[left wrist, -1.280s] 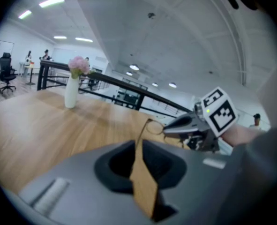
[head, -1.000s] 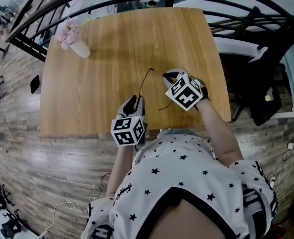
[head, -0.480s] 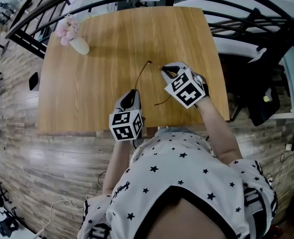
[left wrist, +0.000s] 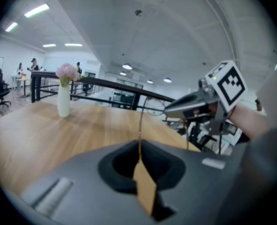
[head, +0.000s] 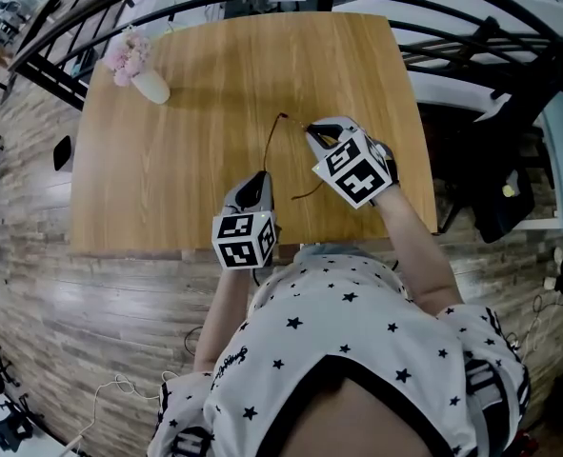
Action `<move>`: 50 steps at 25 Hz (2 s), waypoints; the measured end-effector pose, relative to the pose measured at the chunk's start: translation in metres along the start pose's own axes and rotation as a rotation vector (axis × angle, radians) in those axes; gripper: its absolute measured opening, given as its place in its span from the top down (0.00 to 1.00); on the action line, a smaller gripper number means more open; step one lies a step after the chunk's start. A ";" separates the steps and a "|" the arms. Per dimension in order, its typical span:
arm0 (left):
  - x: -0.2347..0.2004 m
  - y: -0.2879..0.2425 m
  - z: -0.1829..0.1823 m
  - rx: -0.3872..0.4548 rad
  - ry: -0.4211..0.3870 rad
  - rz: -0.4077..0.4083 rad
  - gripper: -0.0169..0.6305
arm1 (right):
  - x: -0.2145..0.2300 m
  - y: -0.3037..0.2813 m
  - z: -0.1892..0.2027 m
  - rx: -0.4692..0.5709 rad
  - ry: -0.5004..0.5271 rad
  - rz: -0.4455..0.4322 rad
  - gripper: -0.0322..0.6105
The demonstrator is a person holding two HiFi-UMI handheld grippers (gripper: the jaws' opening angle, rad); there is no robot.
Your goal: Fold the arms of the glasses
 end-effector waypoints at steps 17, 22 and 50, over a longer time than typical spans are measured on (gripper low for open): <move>0.021 -0.016 -0.002 -0.018 -0.020 0.102 0.94 | 0.002 -0.005 -0.004 0.032 -0.014 0.003 0.92; 0.029 -0.022 -0.004 -0.033 -0.055 0.146 0.94 | 0.000 -0.007 -0.007 0.037 -0.009 -0.007 0.92; 0.060 -0.038 -0.024 -0.002 -0.175 0.276 0.95 | -0.022 -0.008 -0.016 0.089 -0.046 -0.122 0.92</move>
Point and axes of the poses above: the fingertips, and each gripper's own axes: y backward along the fingers, x to its right, z out of its underside, the point moved 5 cm from there along y, backward along the fingers, and after that the axes turned 6 degrees about -y, right-handed, at the moved point
